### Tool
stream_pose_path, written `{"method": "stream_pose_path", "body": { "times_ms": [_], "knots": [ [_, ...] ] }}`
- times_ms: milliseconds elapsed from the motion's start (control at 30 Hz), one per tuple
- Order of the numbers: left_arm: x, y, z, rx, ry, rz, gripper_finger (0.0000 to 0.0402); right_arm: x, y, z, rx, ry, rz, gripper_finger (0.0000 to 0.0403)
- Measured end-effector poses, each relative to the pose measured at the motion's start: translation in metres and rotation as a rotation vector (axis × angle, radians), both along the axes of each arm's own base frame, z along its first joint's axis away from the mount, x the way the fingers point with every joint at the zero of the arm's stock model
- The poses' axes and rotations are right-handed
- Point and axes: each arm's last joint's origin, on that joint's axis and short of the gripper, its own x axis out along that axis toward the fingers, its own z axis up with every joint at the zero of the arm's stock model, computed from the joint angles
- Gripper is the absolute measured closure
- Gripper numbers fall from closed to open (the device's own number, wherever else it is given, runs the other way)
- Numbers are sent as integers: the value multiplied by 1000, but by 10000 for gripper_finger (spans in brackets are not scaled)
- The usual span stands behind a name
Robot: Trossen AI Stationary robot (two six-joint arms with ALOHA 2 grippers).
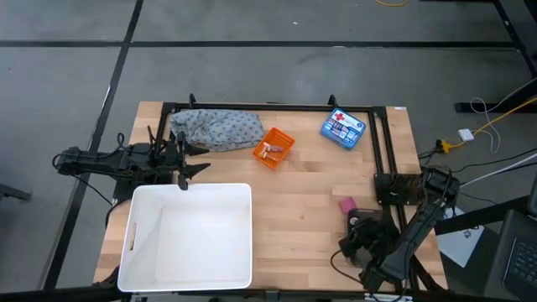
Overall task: Pick & place medical supplies in basket/bin
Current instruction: Put the black bandage into the transparent black bin
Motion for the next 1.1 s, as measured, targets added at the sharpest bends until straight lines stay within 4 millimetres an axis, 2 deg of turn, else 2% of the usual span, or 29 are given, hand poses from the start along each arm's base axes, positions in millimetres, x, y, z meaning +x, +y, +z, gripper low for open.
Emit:
{"method": "stream_pose_path", "body": {
  "times_ms": [167,300,467,600,767,1100],
  "knots": [
    [0,0,0,0,0,0,179,4,6,-25,-46,12,3,214],
    [0,0,0,0,0,0,178,4,8,-34,-64,42,-8,214],
    [0,0,0,-1,0,0,180,5,9,-28,-17,51,-1,206],
    [0,0,0,-1,0,0,178,7,13,-16,98,23,-4,169],
    [0,0,0,-14,-1,0,180,7,13,-14,105,26,1,122],
    [0,0,0,-16,-3,1,180,9,16,-11,109,-8,16,132]
  ]
}}
